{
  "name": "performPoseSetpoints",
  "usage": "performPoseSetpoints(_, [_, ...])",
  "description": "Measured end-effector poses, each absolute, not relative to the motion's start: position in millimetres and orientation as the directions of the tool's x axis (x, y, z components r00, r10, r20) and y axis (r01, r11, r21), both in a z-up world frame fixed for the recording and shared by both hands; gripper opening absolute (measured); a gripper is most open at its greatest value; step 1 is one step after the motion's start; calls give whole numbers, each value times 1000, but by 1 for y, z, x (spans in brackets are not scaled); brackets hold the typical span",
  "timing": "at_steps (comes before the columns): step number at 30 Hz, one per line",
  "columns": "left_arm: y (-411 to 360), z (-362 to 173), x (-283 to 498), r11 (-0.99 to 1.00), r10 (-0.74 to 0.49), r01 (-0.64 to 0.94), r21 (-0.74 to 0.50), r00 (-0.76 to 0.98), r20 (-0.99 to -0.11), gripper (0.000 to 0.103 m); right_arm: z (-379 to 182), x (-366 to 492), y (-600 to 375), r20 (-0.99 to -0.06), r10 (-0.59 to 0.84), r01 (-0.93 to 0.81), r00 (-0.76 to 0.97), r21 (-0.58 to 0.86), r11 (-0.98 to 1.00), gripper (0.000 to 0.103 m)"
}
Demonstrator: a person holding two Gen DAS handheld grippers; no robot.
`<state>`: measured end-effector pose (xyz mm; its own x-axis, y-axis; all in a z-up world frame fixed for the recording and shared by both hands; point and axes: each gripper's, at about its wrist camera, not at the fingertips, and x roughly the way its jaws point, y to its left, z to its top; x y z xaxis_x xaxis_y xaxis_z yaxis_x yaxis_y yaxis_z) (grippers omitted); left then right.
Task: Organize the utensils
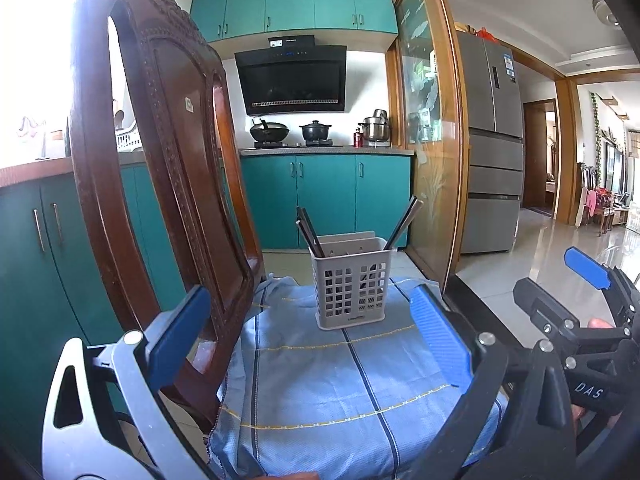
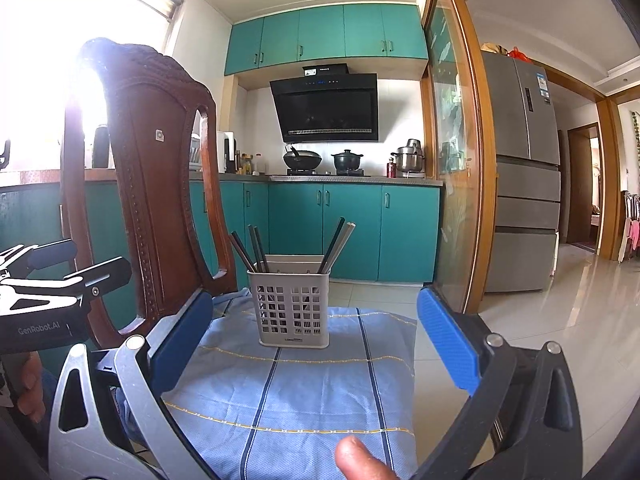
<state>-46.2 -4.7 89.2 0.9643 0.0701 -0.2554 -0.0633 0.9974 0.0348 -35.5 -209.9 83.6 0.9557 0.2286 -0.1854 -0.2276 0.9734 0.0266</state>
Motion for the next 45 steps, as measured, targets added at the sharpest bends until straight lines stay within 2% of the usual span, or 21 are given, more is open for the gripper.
performPoseSetpoints(26, [-5,87,-46,998,69,-66,20,963,-260,99,80,-39,-210,-174,232,-232,957,16,972,100])
performPoseSetpoints(45, [-15,90,-57,997,66,-52,64,966,-251,99,84,-44,-214,-162,241,-242,957,16,970,100])
